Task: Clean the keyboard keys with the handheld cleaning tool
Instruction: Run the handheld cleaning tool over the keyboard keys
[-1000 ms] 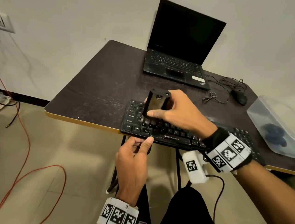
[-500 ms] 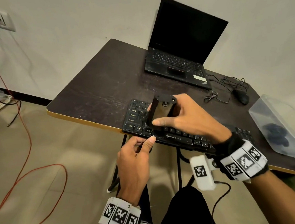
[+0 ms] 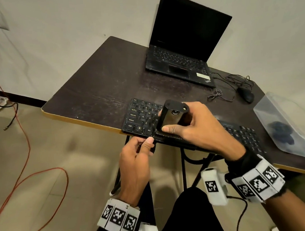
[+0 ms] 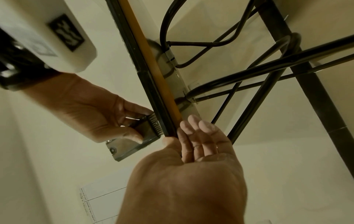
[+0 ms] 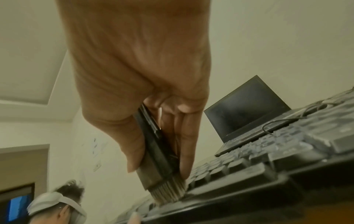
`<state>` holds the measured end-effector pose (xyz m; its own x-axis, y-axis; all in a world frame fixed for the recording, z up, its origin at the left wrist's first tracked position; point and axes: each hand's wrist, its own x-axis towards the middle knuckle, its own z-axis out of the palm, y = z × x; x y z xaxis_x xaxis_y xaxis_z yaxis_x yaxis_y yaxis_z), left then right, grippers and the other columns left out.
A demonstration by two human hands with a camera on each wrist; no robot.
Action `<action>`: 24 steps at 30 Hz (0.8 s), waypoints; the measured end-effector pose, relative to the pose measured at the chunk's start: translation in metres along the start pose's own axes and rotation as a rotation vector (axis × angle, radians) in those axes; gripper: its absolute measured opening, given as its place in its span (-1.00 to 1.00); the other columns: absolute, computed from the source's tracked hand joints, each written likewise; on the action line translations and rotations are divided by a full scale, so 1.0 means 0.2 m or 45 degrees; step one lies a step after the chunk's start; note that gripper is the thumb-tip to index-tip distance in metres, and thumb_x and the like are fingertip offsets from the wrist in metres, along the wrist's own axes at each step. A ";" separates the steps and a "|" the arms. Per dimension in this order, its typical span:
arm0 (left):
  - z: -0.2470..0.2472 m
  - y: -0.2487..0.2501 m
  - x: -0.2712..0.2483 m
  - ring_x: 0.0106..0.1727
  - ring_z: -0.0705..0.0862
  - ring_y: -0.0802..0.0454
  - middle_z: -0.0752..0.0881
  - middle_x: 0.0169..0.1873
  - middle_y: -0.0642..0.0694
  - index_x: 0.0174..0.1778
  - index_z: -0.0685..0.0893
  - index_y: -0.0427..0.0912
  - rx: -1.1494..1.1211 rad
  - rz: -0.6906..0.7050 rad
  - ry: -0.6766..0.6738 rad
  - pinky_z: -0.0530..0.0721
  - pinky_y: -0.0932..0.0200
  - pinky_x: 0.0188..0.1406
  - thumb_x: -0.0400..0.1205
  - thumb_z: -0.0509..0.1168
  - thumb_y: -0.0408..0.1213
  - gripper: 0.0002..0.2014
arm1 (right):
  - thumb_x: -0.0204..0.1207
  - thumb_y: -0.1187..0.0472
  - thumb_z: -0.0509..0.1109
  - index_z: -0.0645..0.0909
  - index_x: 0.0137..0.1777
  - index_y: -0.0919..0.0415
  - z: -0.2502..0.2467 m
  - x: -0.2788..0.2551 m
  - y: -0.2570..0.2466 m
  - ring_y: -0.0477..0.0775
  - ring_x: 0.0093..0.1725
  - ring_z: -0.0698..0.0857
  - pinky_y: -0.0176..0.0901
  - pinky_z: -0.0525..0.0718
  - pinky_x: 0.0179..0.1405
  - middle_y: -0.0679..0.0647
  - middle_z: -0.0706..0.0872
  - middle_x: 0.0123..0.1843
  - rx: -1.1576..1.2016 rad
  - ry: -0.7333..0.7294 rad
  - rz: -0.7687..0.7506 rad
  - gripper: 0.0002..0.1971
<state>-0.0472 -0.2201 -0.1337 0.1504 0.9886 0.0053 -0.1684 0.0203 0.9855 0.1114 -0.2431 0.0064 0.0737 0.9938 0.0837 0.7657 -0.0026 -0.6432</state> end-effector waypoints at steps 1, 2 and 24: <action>0.00 0.00 0.00 -0.23 0.78 0.01 0.81 -0.30 -0.01 -0.16 0.77 -0.03 -0.006 0.001 -0.004 0.68 -0.08 -0.07 0.64 0.36 0.11 -0.72 | 0.52 0.11 0.72 0.82 0.06 0.04 0.01 -0.01 0.00 -0.07 0.03 0.88 0.18 0.82 0.17 -0.15 0.92 -0.03 -0.003 -0.038 -0.016 -0.82; 0.00 0.00 0.00 -0.23 0.78 0.01 0.81 -0.32 -0.01 -0.15 0.77 -0.05 -0.009 -0.003 -0.006 0.68 -0.09 -0.06 0.65 0.36 0.10 -0.71 | 0.52 0.09 0.72 0.82 0.08 0.01 0.02 -0.02 -0.01 -0.06 0.06 0.89 0.18 0.83 0.18 -0.15 0.92 -0.01 -0.003 -0.079 -0.035 -0.81; 0.02 0.00 0.00 -0.32 0.68 0.14 0.80 -0.35 -0.04 -0.16 0.77 -0.18 -0.007 -0.038 0.012 0.61 0.08 -0.14 0.85 0.30 -0.16 -0.69 | 0.53 0.23 0.70 0.85 0.19 -0.03 0.07 -0.21 0.11 -0.07 0.13 0.89 0.21 0.83 0.24 -0.16 0.93 0.04 0.095 0.174 -0.034 -0.72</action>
<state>-0.0435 -0.2202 -0.1340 0.1464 0.9889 -0.0259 -0.1694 0.0509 0.9842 0.1163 -0.2838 -0.0217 0.1440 0.9689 0.2014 0.7193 0.0373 -0.6937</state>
